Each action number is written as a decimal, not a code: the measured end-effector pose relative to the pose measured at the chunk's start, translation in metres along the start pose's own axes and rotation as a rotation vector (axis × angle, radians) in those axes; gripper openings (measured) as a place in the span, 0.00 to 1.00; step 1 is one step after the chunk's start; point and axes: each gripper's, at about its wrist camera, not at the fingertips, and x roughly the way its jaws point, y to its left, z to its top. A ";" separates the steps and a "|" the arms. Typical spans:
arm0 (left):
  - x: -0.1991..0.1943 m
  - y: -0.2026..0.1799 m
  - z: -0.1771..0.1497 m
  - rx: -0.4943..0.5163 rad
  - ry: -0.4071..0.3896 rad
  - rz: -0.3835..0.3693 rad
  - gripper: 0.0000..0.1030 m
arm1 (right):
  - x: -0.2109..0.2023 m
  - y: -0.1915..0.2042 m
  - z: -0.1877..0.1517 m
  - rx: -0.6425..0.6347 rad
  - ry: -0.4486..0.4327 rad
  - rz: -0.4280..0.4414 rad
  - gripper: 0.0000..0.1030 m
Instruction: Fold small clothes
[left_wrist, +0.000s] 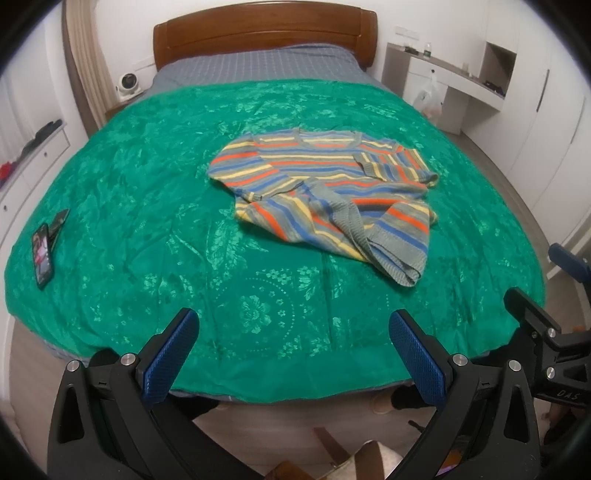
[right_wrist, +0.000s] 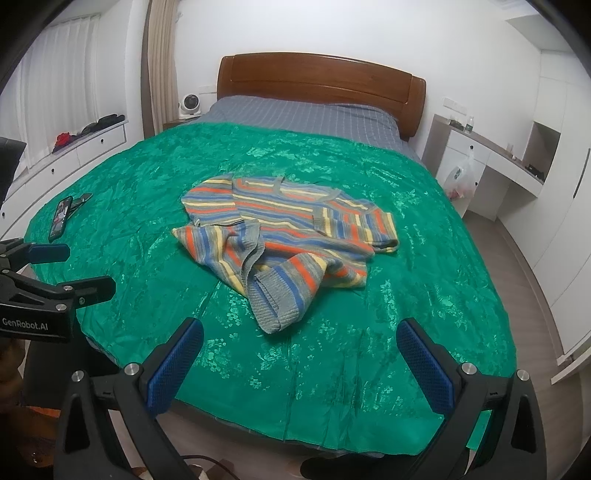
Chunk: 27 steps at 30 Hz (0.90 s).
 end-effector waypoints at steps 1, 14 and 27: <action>0.000 0.000 0.000 0.001 0.000 0.000 1.00 | 0.000 0.000 0.000 -0.001 -0.001 0.001 1.00; -0.003 -0.003 -0.001 0.002 -0.010 -0.001 1.00 | 0.000 0.002 -0.002 -0.006 0.002 0.002 1.00; -0.002 -0.003 -0.003 -0.002 0.000 -0.005 1.00 | 0.000 0.006 -0.004 -0.007 0.005 0.005 1.00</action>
